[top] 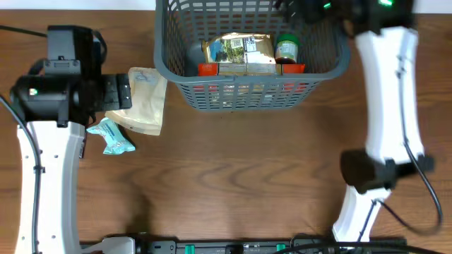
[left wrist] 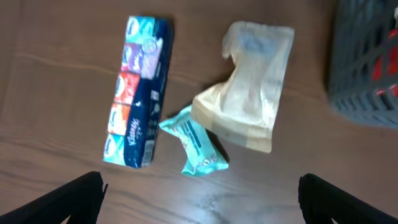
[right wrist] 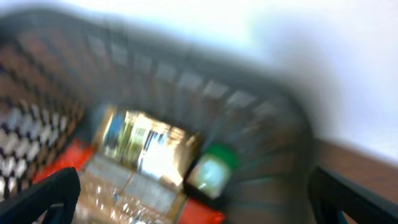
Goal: Pack container
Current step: 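Lift the jar into the basket and release it, then swing left gripper over the beige pouch and grasp it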
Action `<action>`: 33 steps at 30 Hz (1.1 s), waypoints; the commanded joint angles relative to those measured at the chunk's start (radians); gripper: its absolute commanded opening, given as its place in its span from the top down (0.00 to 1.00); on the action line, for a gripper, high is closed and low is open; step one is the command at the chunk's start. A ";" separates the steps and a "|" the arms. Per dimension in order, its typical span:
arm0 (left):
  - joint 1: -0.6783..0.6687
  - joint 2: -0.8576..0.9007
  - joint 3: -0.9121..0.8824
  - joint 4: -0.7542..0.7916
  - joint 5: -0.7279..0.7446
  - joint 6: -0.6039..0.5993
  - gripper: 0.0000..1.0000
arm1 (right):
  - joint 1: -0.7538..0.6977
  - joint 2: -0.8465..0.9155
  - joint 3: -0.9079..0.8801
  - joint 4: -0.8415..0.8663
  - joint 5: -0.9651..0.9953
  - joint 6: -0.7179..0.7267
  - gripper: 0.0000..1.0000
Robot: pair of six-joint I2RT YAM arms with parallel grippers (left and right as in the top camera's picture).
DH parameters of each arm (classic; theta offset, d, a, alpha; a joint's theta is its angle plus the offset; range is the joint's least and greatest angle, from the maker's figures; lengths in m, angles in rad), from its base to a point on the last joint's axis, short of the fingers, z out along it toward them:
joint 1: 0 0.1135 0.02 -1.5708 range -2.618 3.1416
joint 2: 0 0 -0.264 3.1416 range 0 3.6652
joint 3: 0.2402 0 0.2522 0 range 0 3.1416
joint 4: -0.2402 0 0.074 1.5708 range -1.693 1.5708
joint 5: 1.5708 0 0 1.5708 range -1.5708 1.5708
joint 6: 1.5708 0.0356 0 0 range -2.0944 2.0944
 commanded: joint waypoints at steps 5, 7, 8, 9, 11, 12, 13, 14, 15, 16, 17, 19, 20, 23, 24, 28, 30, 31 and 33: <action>0.003 0.062 0.327 -0.027 0.050 0.014 0.02 | -0.134 -0.219 0.040 -0.061 0.292 0.185 0.01; 0.003 0.129 0.421 -0.047 0.063 0.014 0.01 | -0.192 -0.248 0.040 -0.092 0.291 0.218 0.01; 0.003 0.156 0.451 -0.057 0.066 0.014 0.01 | -0.217 -0.256 0.040 -0.103 0.291 0.230 0.01; 0.003 0.197 0.486 -0.069 0.069 0.019 0.01 | -0.245 -0.263 0.040 -0.117 0.291 0.244 0.01; 0.003 0.279 0.520 -0.079 0.076 0.048 0.02 | -0.297 -0.269 0.040 -0.143 0.291 0.269 0.01; 0.003 0.312 0.520 -0.079 0.077 0.066 0.02 | -0.316 -0.268 0.040 -0.154 0.287 0.269 0.01; 0.003 0.343 0.520 -0.081 0.087 0.090 0.01 | -0.330 -0.268 0.039 -0.162 0.283 0.268 0.01; 0.003 0.377 0.520 -0.084 0.107 0.119 0.01 | -0.342 -0.268 0.039 -0.169 0.275 0.268 0.01; 0.003 0.406 0.519 -0.087 0.126 0.142 0.01 | -0.352 -0.268 0.039 -0.175 0.270 0.268 0.01; 0.003 0.438 0.519 -0.094 0.139 0.169 0.01 | -0.361 -0.268 0.039 -0.181 0.269 0.267 0.01; 0.003 0.467 0.519 -0.101 0.142 0.194 0.01 | -0.366 -0.268 0.039 -0.185 0.269 0.265 0.01; 0.003 0.519 0.519 -0.112 0.143 0.224 0.01 | -0.375 -0.268 0.039 -0.193 0.269 0.260 0.01; 0.004 0.540 0.519 -0.118 0.143 0.238 0.02 | -0.377 -0.268 0.039 -0.197 0.269 0.257 0.01; 0.005 0.615 0.515 -0.134 0.146 0.272 0.01 | -0.381 -0.268 0.039 -0.205 0.269 0.256 0.01; 0.005 0.637 0.512 -0.134 0.147 0.272 0.01 | -0.381 -0.268 0.039 -0.207 0.269 0.256 0.01; 0.006 0.737 0.499 -0.131 0.154 0.278 0.01 | -0.381 -0.267 0.039 -0.207 0.269 0.256 0.01; 0.006 0.780 0.492 -0.123 0.154 0.288 0.01 | -0.381 -0.267 0.039 -0.208 0.269 0.257 0.01; 0.007 0.803 0.488 -0.118 0.154 0.288 0.02 | -0.381 -0.267 0.039 -0.208 0.269 0.257 0.01; 0.007 0.849 0.488 -0.114 0.154 0.288 0.01 | -0.381 -0.267 0.039 -0.208 0.269 0.257 0.01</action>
